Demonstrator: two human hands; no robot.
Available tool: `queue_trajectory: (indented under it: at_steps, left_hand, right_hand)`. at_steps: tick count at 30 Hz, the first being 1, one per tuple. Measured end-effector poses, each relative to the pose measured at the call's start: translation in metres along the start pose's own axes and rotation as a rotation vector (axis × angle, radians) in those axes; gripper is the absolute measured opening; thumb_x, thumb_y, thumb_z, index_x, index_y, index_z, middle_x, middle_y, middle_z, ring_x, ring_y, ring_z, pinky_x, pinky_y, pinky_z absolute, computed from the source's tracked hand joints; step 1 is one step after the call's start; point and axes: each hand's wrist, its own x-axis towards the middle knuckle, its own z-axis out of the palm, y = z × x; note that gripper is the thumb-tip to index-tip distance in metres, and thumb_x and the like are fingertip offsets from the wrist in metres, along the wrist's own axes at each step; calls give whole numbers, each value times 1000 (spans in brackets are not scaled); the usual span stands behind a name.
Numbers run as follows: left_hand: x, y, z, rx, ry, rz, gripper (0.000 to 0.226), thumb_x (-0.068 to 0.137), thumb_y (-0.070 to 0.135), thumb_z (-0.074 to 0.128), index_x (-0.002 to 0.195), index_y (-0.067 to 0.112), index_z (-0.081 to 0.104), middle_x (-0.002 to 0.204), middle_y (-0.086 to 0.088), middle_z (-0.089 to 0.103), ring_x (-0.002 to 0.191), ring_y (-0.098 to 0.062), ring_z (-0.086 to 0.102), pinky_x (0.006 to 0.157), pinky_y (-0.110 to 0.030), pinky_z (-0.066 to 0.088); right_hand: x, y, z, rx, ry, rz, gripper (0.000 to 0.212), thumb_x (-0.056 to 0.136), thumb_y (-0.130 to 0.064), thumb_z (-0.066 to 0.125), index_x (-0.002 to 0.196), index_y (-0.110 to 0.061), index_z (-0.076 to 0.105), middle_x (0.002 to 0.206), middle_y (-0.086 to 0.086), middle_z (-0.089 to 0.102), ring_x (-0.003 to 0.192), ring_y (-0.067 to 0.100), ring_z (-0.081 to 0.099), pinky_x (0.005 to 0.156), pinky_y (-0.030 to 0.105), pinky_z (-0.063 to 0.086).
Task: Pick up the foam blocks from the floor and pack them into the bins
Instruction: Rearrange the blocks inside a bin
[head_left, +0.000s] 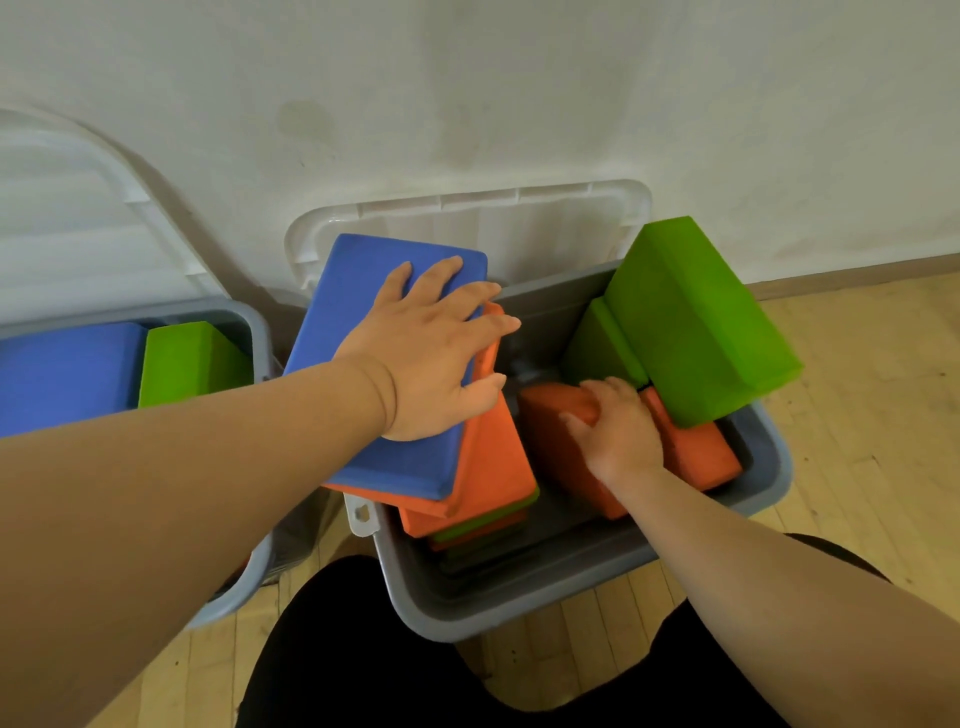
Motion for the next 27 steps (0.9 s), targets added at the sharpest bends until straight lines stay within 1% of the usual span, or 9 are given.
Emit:
queue_trajectory:
  at_steps: [2,4,8,11,14,16,20,23,27]
  left_hand:
    - [-1,1,0,-3,2,-1,83,83,74,5,159,44,21,170,6,12,157,-31,-3,123,-62,4]
    - [-2,-1,0,-11,5,-4,83,83,74,6,158,43,23,170,6,12,157,-31,-3,123,-62,4]
    - [-3,-4,1,-19,-2,-1,83,83,73,7,158,42,26,170,6,13,157,-31,-3,123,-61,4]
    - [-2,-4,2,-18,3,-5,83,83,73,8,158,42,26,170,6,13,157,-31,-3,123,-61,4]
    - [-2,-4,2,-12,15,-4,82,84,73,9,157,40,29,169,6,15,157,-31,-1,123,-61,5]
    - [-3,-4,2,-8,18,-4,82,84,72,9,156,39,31,169,6,15,157,-31,0,123,-61,5]
    - [-5,-5,3,-12,18,-10,83,84,72,9,156,38,32,169,6,16,157,-31,0,123,-62,6]
    - [-4,-4,3,-4,21,-9,83,85,72,9,156,37,34,169,6,16,157,-31,1,123,-62,7]
    - [-2,-1,1,1,15,-9,85,83,72,7,155,38,34,169,6,15,157,-31,0,123,-62,6]
  right_hand:
    - [-3,2,10,-55,-32,24,47,94,-46,66,136,-23,64,149,15,48,123,43,53,103,48,46]
    - [1,0,11,-79,-63,59,51,96,-49,61,143,-30,56,158,14,35,127,45,47,105,50,43]
    - [6,-11,2,-114,-258,93,86,85,-42,74,155,-36,25,163,13,5,136,50,34,111,51,37]
    - [2,-16,-5,-57,-258,35,87,80,-29,81,149,-22,28,154,14,15,131,48,42,109,47,41]
    - [-2,-14,-16,52,-39,-66,67,78,-26,83,133,-15,46,144,11,35,122,38,54,100,42,46]
    - [1,-12,-23,19,25,-127,61,81,-29,82,134,-15,55,151,10,41,127,34,55,101,42,47]
    - [8,-2,-21,-182,-72,-162,61,88,-35,75,143,-19,56,160,11,40,131,34,54,108,42,45]
    - [4,9,-13,-378,-195,-107,58,96,-41,61,150,-21,49,160,11,39,132,36,50,108,42,44]
    - [0,-6,-25,-539,-190,-135,62,97,-49,54,153,-27,43,159,8,38,136,34,42,109,45,41]
